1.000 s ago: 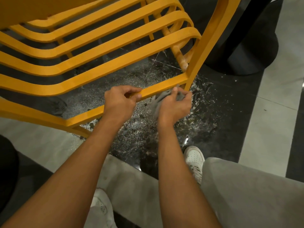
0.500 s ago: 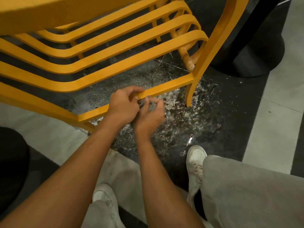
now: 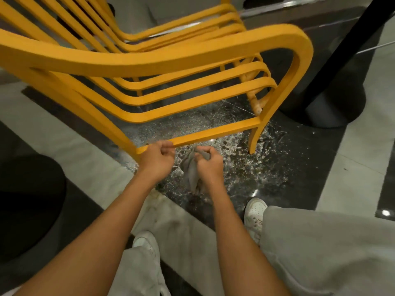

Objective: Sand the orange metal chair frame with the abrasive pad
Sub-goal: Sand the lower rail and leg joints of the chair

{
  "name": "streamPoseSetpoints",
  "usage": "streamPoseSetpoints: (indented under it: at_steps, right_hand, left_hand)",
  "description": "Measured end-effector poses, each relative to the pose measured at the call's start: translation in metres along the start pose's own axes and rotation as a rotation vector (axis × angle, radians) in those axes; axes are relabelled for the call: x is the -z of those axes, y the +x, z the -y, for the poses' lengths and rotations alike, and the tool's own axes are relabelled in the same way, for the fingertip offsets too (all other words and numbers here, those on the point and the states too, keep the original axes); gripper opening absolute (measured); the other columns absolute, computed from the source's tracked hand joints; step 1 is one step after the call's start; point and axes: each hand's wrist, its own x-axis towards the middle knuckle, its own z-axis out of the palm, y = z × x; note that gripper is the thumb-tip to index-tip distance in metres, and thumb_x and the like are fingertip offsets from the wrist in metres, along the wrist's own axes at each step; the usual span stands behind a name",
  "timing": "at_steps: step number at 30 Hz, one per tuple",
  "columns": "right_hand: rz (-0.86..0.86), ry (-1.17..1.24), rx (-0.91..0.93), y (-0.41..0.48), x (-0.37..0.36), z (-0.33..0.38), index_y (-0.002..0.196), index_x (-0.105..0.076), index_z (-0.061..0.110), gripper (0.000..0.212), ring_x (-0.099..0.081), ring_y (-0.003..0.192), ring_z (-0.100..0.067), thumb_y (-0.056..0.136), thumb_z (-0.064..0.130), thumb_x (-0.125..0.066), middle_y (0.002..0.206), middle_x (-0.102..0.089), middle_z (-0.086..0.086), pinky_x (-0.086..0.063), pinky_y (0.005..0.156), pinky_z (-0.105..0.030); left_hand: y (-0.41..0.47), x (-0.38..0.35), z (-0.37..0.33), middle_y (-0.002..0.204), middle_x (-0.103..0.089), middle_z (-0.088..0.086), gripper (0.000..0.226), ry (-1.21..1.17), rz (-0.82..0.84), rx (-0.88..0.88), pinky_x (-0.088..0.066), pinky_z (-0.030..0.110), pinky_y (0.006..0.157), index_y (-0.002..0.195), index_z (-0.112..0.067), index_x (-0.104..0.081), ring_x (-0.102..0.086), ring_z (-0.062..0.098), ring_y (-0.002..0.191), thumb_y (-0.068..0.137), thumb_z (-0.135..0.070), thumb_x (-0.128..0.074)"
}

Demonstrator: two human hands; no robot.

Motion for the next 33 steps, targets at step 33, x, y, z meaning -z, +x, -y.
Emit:
streamPoseSetpoints:
  at_steps: [33]
  right_hand:
    - [0.648, -0.801, 0.237, -0.207, 0.109, 0.17, 0.088, -0.079, 0.012, 0.016, -0.073, 0.08, -0.013, 0.097, 0.025, -0.075, 0.085, -0.078, -0.001, -0.055, 0.071, -0.029]
  left_hand:
    - [-0.228, 0.063, -0.013, 0.102, -0.069, 0.005, 0.016, -0.544, -0.077, -0.377, -0.056, 0.042, 0.087, 0.101, -0.016, -0.064, -0.067, 0.019, 0.096, 0.104, -0.031, -0.068]
